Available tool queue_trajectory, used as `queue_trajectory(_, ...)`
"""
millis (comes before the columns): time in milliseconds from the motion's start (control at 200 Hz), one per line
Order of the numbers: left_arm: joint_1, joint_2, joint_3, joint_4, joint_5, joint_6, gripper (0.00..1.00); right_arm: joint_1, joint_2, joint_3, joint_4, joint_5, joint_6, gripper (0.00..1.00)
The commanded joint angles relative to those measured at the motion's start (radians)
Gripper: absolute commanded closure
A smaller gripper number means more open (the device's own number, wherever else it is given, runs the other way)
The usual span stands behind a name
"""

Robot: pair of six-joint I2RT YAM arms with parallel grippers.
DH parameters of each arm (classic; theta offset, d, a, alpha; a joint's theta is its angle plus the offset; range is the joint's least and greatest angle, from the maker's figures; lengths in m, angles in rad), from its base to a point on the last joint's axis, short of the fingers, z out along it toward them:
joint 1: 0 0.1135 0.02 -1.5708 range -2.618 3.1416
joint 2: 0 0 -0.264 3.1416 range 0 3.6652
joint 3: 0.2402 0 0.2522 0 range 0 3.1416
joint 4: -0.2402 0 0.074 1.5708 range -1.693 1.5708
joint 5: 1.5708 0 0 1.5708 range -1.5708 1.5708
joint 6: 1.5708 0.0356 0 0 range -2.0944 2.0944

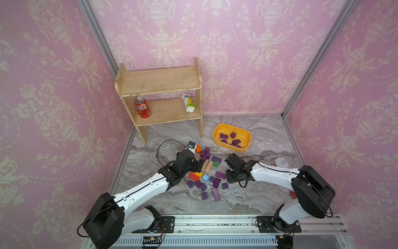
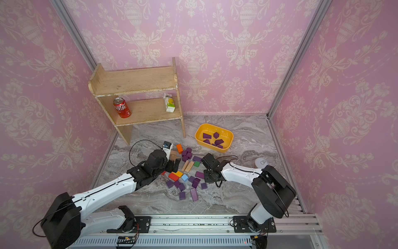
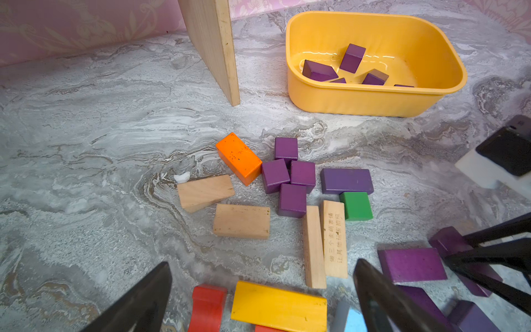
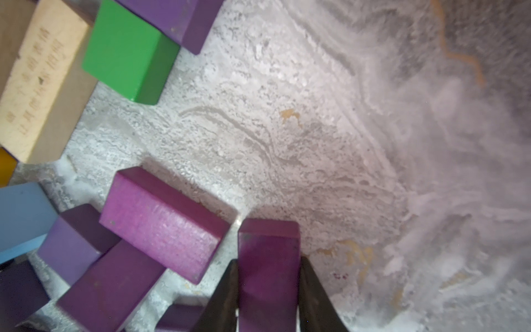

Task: Pick purple bricks into the storage bin
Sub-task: Pick up the building block from the center of the board.

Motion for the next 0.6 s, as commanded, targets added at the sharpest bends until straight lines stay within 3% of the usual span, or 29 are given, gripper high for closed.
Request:
queue_trajectory(0,-0.005,-0.006,0.019,-0.035,-0.032,0.02,0.01,0.005,-0.015,0.042,-0.028,0.032,-0.025,0.83)
queue_trajectory(315,-0.005,-0.041,0.012,-0.051,-0.043,0.014,0.01,-0.01,-0.101,0.15,-0.067,0.109,-0.099,0.81)
queue_trajectory(595,-0.004,-0.063,0.008,-0.061,-0.046,0.005,0.01,-0.153,-0.031,0.334,-0.062,0.034,-0.209,0.81)
